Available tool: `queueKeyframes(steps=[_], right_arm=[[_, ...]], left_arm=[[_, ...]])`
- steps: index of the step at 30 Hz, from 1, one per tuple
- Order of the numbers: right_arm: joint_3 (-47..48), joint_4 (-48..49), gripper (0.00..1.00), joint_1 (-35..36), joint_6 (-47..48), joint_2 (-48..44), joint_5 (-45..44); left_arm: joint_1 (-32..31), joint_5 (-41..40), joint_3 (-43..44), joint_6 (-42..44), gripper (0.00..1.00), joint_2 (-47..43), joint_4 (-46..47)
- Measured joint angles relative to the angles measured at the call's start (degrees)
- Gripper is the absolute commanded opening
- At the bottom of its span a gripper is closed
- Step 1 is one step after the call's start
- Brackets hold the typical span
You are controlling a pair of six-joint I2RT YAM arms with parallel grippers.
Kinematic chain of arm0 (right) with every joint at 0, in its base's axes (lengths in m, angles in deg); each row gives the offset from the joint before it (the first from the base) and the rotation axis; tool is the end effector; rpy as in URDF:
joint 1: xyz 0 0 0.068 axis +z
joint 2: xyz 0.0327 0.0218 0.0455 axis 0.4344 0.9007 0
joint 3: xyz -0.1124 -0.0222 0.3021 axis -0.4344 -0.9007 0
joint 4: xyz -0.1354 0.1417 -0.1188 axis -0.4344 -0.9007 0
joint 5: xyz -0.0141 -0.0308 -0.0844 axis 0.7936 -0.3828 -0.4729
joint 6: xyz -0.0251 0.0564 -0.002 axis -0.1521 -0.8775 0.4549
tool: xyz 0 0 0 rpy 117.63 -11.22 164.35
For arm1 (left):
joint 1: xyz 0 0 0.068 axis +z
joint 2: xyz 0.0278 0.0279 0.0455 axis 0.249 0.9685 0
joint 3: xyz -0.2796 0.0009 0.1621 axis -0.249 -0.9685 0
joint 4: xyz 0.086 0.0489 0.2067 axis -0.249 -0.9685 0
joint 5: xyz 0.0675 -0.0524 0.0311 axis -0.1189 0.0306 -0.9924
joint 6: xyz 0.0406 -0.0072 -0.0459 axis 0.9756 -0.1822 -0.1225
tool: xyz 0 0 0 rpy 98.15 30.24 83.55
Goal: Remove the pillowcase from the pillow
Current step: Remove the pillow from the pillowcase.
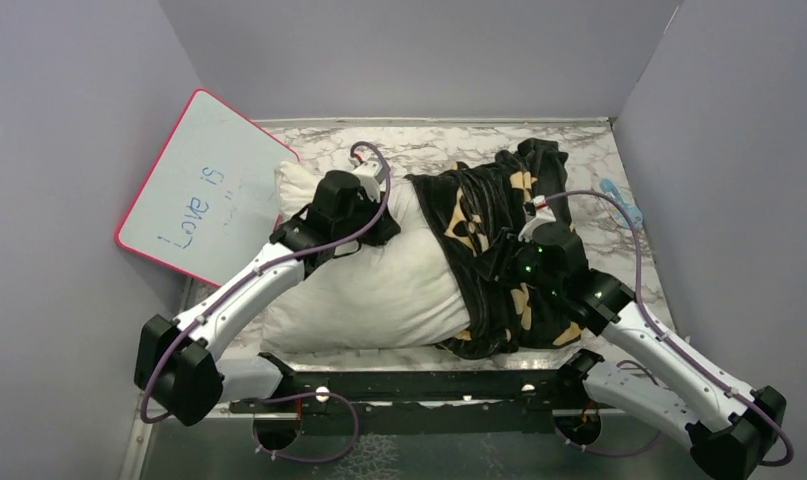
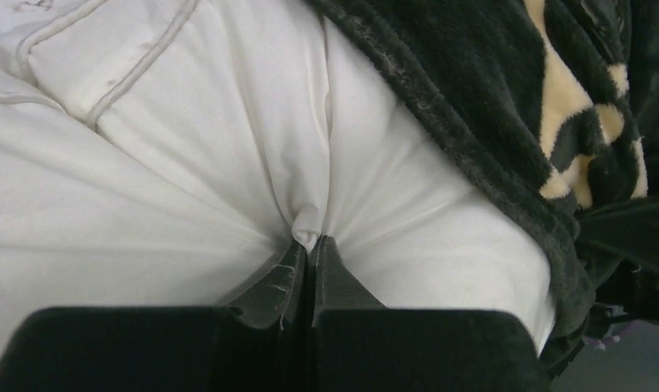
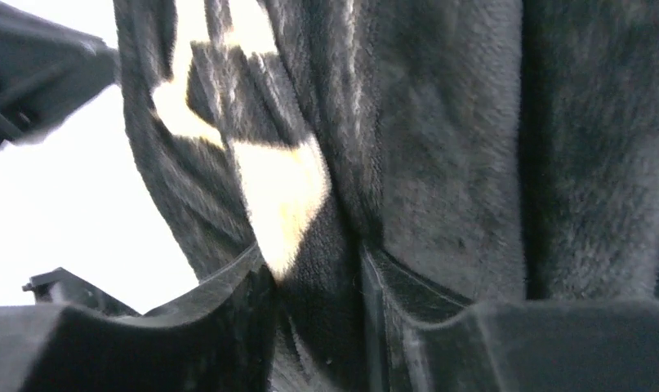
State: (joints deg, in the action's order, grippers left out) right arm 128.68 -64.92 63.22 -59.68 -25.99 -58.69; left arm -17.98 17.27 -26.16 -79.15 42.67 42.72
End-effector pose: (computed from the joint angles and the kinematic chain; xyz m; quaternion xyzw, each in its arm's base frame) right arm 0.1015 0.0780 0.3162 0.0196 0.8591 0.3221 0.3973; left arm 0.2044 -0.1424 0.3594 0.1489 0.8625 -0.3015 0.3783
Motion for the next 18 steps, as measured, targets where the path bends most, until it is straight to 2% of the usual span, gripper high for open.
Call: queueKeyframes(steps=[1,2,8,13,15,18], right_arm=[[1.81,-2.14,0.59,0.11,0.66,0.07,-0.66],[4.55,-4.76,0.62,0.26,2.05,0.22,-1.57],[21.62,-11.67,0.67,0.50,10.05,4.61,-11.91],[36.37,-13.07,0.79,0.37,18.03,14.99,-23.43],[42.18,-13.03,0.82,0.17,21.81,19.71,-24.83],[45.59,-13.14,0.85,-0.76,24.22,28.30,-23.85]], left_arm=[[-0.79,-0.20,-2.19,-0.37,0.00,-1.55,1.44],[-1.73,-0.72,-4.31,-0.87,0.00,-3.34,3.02],[-7.43,-6.62,-15.23,-7.08,0.00,-16.61,8.28],[-9.35,-7.78,-20.15,-9.88,0.00,-24.04,8.94],[-9.38,-7.50,-21.40,-10.69,0.00,-25.42,9.33],[-9.44,-7.23,-22.69,-11.65,0.00,-27.21,10.01]])
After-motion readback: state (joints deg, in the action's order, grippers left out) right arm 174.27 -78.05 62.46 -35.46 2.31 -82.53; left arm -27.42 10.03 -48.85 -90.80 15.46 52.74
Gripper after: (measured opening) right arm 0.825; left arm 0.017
